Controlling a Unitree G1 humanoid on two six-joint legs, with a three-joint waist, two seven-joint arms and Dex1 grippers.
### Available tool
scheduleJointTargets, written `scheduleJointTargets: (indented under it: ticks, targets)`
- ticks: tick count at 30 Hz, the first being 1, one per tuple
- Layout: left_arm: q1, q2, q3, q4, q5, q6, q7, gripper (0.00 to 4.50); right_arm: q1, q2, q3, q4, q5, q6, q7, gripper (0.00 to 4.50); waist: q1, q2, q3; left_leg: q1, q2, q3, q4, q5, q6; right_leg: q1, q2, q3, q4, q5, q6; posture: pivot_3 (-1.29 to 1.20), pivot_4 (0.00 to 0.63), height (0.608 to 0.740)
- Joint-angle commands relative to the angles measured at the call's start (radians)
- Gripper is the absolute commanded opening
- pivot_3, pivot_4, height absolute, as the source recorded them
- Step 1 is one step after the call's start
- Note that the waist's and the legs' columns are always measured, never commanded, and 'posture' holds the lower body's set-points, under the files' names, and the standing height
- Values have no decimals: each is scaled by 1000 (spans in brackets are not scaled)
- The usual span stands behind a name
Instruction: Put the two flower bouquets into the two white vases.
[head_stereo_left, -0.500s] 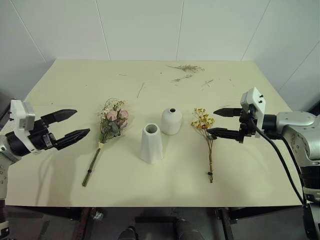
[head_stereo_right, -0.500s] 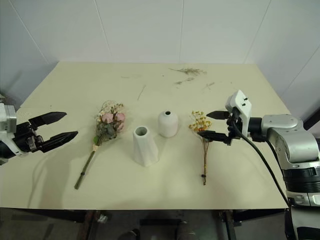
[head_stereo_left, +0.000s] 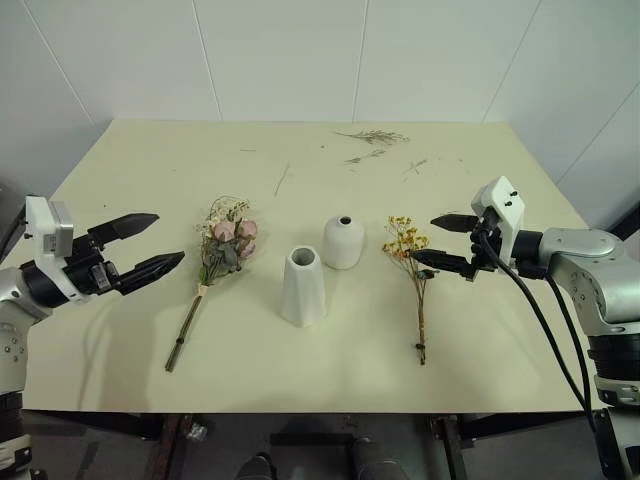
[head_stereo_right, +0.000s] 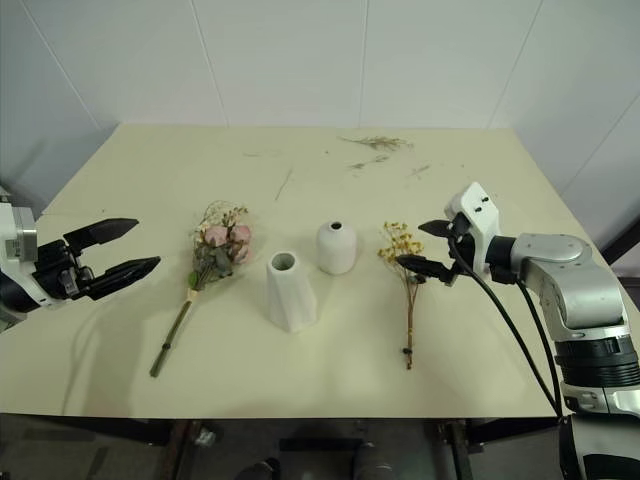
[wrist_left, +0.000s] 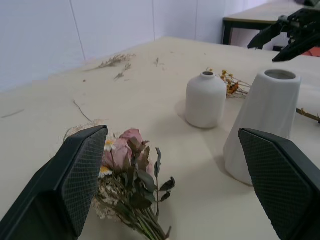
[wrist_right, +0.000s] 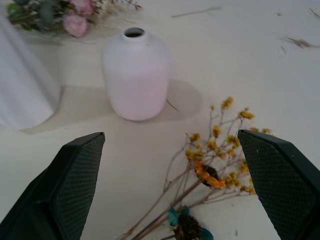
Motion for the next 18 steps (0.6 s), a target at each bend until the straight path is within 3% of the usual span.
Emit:
scheduleJointTargets:
  ticks: [1, 4, 11, 18]
  targets:
    - [-33, -11, 7, 15, -10, -42, -10, 4477, -26, -13, 0, 6, -43, 113, -103, 4500, 0, 0, 0, 0, 0, 0, 0, 0, 0, 0, 0, 0, 0, 0, 0, 0, 150, 740]
    - [-28, -29, 16, -6, -26, -37, -3, 4477, -36, 12, -23, 3, -37, 215, -179, 4500, 0, 0, 0, 0, 0, 0, 0, 0, 0, 0, 0, 0, 0, 0, 0, 0, 150, 740]
    - [-40, -27, 10, -3, -38, -23, -21, 4477, 46, -3, 39, -221, 0, 507, -238, 4500, 1, 0, 0, 0, 0, 0, 0, 0, 0, 0, 0, 0, 1, 0, 0, 0, 150, 740]
    - [-57, -10, 9, 11, -62, -3, -59, 4477, 46, 82, 19, -350, 55, 699, -323, 4500, 0, 0, 0, 0, 0, 0, 3, 0, 0, 0, 1, 1, 2, 1, 1, 0, 150, 740]
